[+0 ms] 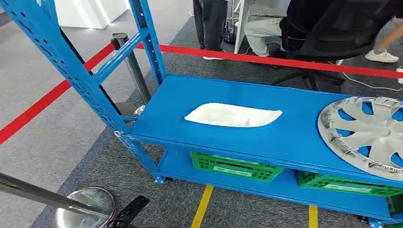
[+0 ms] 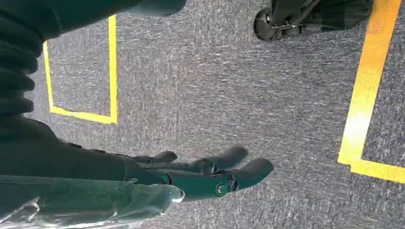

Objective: Take the parts from the cabinet and place them on the table.

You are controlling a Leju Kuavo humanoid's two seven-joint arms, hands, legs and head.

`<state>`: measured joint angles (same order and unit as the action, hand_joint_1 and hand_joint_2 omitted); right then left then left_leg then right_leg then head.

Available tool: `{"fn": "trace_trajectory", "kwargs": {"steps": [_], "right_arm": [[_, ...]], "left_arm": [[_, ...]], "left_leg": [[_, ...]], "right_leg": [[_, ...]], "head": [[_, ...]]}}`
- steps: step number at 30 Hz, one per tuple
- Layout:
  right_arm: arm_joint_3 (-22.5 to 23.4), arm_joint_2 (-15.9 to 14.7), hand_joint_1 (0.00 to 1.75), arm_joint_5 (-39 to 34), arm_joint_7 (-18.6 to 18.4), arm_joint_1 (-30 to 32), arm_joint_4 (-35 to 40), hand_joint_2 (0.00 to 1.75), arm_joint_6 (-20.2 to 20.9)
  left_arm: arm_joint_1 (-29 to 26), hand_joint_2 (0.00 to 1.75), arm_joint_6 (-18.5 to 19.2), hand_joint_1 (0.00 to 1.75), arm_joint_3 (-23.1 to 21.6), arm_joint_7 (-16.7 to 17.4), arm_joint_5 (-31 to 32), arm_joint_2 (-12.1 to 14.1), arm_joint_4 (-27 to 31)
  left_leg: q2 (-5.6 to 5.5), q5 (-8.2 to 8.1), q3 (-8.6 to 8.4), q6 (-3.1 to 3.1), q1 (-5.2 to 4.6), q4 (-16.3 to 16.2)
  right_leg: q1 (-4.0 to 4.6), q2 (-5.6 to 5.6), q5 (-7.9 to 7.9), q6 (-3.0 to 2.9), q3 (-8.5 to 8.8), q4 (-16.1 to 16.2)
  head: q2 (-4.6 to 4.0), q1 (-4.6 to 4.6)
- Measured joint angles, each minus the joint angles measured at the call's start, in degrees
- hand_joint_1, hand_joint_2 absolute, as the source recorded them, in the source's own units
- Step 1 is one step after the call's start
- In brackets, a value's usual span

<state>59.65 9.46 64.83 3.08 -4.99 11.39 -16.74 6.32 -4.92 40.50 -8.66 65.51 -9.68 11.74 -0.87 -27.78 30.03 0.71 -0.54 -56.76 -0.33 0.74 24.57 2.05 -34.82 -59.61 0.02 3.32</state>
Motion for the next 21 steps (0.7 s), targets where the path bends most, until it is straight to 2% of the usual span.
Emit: {"fn": "trace_trajectory", "kwargs": {"steps": [7, 17, 21], "right_arm": [[0.0, 0.0, 0.0, 0.04, 0.0, 0.0, 0.0, 1.75, 0.02], [0.0, 0.0, 0.0, 0.04, 0.0, 0.0, 0.0, 1.75, 0.02], [0.0, 0.0, 0.0, 0.04, 0.04, 0.0, 0.0, 1.75, 0.02]], "left_arm": [[0.17, 1.75, -1.97, 0.0, -0.11, -1.66, 1.55, 0.0, 0.0], [0.37, 1.75, -2.14, 0.0, -0.15, -1.97, 1.73, 0.0, 0.0], [0.99, 1.75, -5.31, 0.0, -1.18, -5.41, 2.82, 0.02, 0.0]], "left_leg": [[0.0, 0.07, -0.05, -0.12, 0.0, 0.0], [0.01, 0.06, -0.05, -0.14, -0.01, 0.0], [0.02, 0.07, -0.05, -0.15, -0.01, -0.01]], "right_leg": [[0.0, 0.0, -0.14, 0.16, 0.06, 0.22], [0.0, 0.0, -0.19, 0.23, 0.13, 0.36], [0.0, -0.01, -0.21, 0.26, 0.14, 0.37]], "head": [[0.0, -0.02], [0.0, 0.0], [0.0, -0.02]]}}
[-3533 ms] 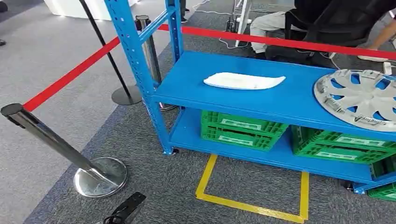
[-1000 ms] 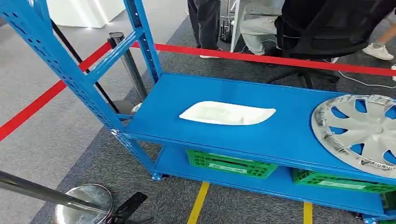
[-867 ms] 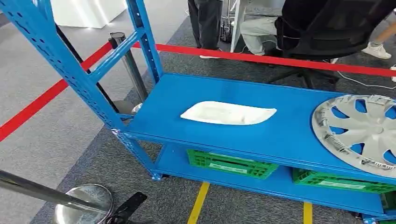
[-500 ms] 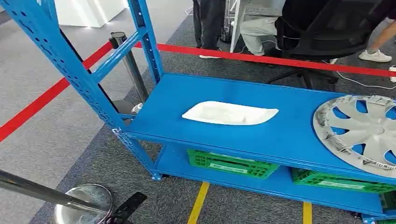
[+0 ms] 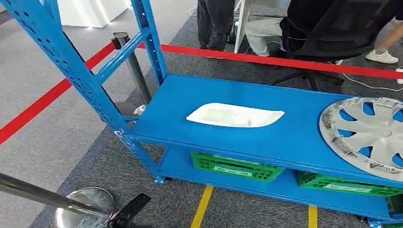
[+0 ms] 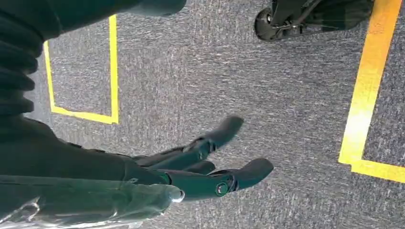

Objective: Take the parts from the cabinet and place them on the table.

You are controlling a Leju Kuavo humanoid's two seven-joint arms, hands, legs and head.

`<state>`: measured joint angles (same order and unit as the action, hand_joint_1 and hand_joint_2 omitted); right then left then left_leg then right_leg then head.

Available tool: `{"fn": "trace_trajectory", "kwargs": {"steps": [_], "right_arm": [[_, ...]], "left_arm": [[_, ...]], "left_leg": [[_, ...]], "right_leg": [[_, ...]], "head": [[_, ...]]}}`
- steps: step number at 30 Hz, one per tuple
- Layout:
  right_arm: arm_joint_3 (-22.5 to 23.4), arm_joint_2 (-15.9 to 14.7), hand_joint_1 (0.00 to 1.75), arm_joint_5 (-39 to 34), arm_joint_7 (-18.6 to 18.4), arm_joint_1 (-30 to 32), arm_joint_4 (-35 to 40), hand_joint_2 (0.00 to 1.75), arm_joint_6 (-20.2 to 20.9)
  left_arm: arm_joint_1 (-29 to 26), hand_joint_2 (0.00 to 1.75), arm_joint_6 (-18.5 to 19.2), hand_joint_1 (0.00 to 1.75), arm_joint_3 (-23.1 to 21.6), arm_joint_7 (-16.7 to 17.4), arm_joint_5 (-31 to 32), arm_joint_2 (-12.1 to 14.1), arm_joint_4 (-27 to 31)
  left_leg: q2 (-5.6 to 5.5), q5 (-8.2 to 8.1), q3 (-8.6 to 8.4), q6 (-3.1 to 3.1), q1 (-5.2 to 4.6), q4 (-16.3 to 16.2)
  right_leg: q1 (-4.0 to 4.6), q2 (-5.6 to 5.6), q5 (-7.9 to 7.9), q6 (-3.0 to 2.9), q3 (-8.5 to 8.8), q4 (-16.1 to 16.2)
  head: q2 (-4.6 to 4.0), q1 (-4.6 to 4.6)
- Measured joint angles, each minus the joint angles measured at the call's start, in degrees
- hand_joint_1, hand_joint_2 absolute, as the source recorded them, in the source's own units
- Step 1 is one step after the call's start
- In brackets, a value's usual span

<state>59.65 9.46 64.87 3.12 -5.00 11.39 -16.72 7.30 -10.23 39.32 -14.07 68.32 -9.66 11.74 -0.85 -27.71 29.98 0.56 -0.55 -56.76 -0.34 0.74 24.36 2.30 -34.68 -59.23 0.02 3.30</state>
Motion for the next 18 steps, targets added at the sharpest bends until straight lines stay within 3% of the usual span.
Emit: {"fn": "trace_trajectory", "kwargs": {"steps": [7, 14, 18], "right_arm": [[0.0, 0.0, 0.0, 0.0, 0.15, -0.04, 0.0, 1.75, 0.11], [0.0, 0.0, 0.0, -0.02, 0.42, -0.19, 0.0, 1.75, 0.11], [0.0, 0.0, 0.0, 0.09, 0.48, -0.25, 0.0, 1.75, 0.26]], "left_arm": [[3.23, 1.75, -3.21, 0.0, -1.29, -5.73, -0.74, 0.0, 0.55], [5.73, 1.75, -5.73, 0.0, -2.12, -12.03, -5.93, -0.02, 1.53], [6.53, 1.75, -9.32, 0.0, -4.7, -15.07, -7.67, 0.0, 2.73]], "left_leg": [[0.0, 0.04, -0.01, -0.03, 0.0, 0.0], [0.0, 0.04, -0.01, -0.02, 0.0, 0.0], [0.0, 0.04, -0.01, -0.02, 0.0, 0.0]], "right_leg": [[0.0, 0.0, -0.07, -0.03, 0.01, 0.0], [0.0, 0.0, -0.07, -0.03, 0.01, -0.01], [0.0, 0.0, -0.07, -0.03, 0.01, 0.0]], "head": [[0.0, 0.0], [0.0, 0.02], [0.0, 0.0]]}}
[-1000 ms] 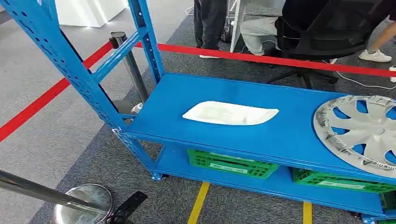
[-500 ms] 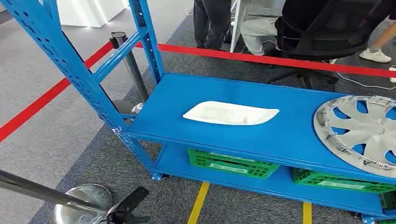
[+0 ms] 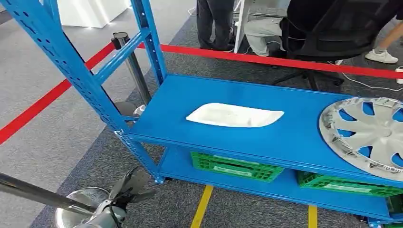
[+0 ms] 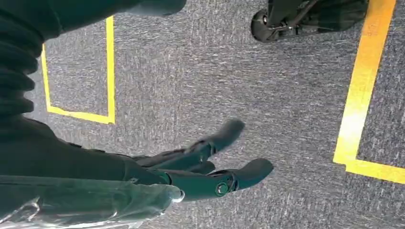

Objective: Take the parts from the cabinet and place them on the table.

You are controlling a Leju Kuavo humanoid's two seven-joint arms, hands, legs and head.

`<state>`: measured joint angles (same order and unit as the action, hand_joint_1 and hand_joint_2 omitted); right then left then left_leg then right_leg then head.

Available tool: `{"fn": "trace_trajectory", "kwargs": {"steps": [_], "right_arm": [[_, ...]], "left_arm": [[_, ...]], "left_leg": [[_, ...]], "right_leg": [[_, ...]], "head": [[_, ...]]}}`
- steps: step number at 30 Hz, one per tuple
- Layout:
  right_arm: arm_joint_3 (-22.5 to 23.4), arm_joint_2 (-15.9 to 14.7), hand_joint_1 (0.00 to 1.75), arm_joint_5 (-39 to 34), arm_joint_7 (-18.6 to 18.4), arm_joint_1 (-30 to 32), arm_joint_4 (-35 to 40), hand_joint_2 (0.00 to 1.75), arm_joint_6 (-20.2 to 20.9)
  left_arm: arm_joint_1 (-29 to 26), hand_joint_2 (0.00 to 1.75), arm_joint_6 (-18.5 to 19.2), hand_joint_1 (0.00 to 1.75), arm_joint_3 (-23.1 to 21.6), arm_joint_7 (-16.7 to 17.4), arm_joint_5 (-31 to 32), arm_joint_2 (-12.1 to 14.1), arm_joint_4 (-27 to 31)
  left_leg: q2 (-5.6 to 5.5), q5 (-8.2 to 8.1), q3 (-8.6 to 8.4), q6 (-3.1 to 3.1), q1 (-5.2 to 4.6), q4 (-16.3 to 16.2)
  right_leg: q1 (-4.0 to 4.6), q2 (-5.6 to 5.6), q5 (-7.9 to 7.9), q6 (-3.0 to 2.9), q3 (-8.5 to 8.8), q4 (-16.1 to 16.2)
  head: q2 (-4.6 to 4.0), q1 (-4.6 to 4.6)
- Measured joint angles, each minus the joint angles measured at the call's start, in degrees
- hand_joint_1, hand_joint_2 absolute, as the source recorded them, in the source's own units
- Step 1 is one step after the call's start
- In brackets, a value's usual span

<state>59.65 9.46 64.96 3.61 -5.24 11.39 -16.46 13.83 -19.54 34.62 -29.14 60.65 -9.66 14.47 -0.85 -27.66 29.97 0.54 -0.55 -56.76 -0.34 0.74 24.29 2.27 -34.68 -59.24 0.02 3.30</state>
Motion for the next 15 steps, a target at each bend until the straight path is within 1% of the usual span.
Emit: {"fn": "trace_trajectory", "kwargs": {"steps": [3, 7, 11, 15], "right_arm": [[0.0, 0.0, 0.0, 0.09, 0.02, -0.16, 0.0, 1.75, 0.15], [0.0, 0.0, 0.0, 0.24, 0.0, -0.43, 0.0, 1.75, 0.44], [0.0, 0.0, 0.0, 0.37, 0.0, -0.52, 0.0, 1.75, 0.52], [0.0, 0.0, 0.0, 0.37, -0.07, -0.53, 0.0, 1.75, 0.55]], "left_arm": [[0.49, 1.75, -1.79, 0.0, -2.29, -1.16, -0.76, -0.02, 1.0], [0.86, 1.75, -2.49, 0.0, -5.2, -1.29, -0.63, -0.02, 2.03], [0.83, 1.75, -2.97, 0.0, -7.08, -1.13, -0.48, 0.0, 2.53], [0.81, 1.75, -3.16, 0.0, -8.06, -1.13, -0.44, 0.0, 2.82]], "left_leg": [[0.0, 0.0, 0.0, 0.0, 0.0, 0.0], [0.0, 0.0, 0.0, 0.0, -0.01, 0.0], [0.0, 0.0, 0.0, 0.0, -0.02, 0.0], [0.0, 0.0, 0.01, 0.0, -0.02, 0.0]], "right_leg": [[0.0, 0.0, 0.0, 0.0, 0.01, 0.0], [-0.01, 0.0, 0.0, 0.0, 0.01, 0.01], [-0.01, 0.0, 0.0, 0.0, 0.0, 0.01], [-0.01, 0.0, 0.0, 0.0, 0.0, 0.01]], "head": [[0.0, 0.0], [0.0, 0.0], [0.0, 0.02], [0.0, 0.0]]}}
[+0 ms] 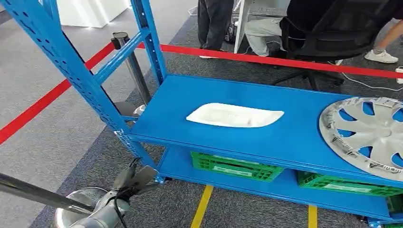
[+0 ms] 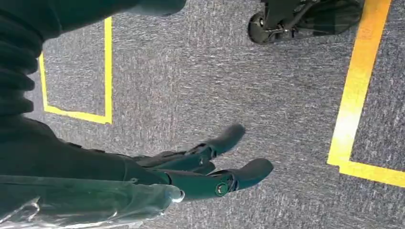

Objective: Take the parts from the cabinet and place them on the table.

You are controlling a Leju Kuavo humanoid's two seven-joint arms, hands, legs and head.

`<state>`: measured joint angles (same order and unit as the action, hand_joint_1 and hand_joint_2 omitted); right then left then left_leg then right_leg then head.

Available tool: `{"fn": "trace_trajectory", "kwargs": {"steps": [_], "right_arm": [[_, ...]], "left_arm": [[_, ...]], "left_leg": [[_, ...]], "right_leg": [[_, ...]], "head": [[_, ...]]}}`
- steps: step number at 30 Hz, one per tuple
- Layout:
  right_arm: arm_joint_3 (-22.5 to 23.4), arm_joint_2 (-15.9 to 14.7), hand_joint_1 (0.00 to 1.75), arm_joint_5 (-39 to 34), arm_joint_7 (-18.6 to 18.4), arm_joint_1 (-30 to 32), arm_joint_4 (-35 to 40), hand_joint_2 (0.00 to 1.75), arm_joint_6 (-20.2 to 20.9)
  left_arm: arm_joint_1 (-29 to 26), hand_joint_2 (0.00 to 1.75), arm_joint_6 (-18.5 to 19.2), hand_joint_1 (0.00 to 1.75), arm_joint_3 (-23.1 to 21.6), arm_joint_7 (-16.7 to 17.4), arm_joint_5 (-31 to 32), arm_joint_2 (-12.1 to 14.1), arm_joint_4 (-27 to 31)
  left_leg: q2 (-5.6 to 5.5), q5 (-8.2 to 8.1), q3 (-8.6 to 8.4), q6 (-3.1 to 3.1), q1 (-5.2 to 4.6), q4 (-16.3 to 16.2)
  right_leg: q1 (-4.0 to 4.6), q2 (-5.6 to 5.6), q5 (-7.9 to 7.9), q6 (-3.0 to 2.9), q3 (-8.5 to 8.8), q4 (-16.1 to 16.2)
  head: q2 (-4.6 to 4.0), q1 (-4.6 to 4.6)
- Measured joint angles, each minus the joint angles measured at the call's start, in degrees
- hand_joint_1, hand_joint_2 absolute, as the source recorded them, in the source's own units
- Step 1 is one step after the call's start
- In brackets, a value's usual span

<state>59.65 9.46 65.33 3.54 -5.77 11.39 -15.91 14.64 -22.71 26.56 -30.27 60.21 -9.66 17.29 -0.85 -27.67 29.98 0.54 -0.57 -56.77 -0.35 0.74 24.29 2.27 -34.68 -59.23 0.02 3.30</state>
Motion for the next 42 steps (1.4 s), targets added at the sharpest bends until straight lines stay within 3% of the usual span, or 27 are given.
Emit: {"fn": "trace_trajectory", "kwargs": {"steps": [13, 23, 28, 34, 38, 42], "right_arm": [[-0.02, 0.0, 0.0, 0.44, -0.37, -0.09, 0.0, 1.75, 0.18], [0.0, 0.0, 0.0, -0.5, 0.06, 0.3, 0.0, 1.75, 0.2], [0.0, 0.0, 0.0, -0.48, 0.07, 0.55, 0.0, 1.75, 0.2], [0.0, 0.02, 0.0, -0.39, -0.02, 0.61, 0.0, 1.75, 0.2], [-0.02, 0.09, 0.0, -0.15, -0.28, 0.51, 0.0, 1.75, 0.2], [0.0, 0.11, 0.0, -0.26, -0.44, 0.55, 0.0, 1.75, -0.11]], "left_arm": [[-0.42, 1.75, -3.15, 0.0, -5.31, 1.33, -2.18, 0.24, 0.96], [-2.84, 1.75, -0.53, 0.0, -10.92, 1.42, -3.25, 0.28, 2.55], [-4.45, 1.75, 0.59, 0.0, -13.05, 4.79, -5.09, 0.81, 2.91], [-5.73, 1.75, 0.39, 0.0, -14.21, 5.41, -6.51, 1.66, 2.65], [-6.38, 1.75, 0.35, 0.0, -14.25, 10.72, -7.49, 2.18, 0.96], [-8.85, 1.75, -1.25, 0.0, -14.05, 13.97, -9.51, 2.73, -1.01]], "left_leg": [[0.0, 0.0, 0.0, 0.0, 0.0, 0.0], [0.0, -0.02, 0.0, -0.01, -0.01, 0.0], [0.0, -0.02, 0.03, -0.01, 0.0, 0.0], [0.01, -0.02, 0.03, -0.01, 0.0, 0.0], [0.03, -0.02, 0.09, -0.01, 0.0, 0.01], [0.04, -0.03, 0.06, -0.01, 0.0, 0.01]], "right_leg": [[0.0, 0.0, 0.0, 0.0, 0.01, 0.0], [0.0, 0.01, 0.01, 0.0, 0.0, 0.01], [0.0, 0.01, 0.01, 0.0, 0.0, 0.01], [0.0, 0.0, 0.01, 0.0, 0.01, 0.01], [-0.01, 0.04, 0.01, 0.0, 0.04, 0.01], [0.0, 0.01, 0.02, 0.0, -0.03, 0.02]], "head": [[0.0, 0.0], [0.0, 0.02], [0.0, 0.02], [0.0, 0.0], [0.0, 0.0], [0.0, 0.0]]}}
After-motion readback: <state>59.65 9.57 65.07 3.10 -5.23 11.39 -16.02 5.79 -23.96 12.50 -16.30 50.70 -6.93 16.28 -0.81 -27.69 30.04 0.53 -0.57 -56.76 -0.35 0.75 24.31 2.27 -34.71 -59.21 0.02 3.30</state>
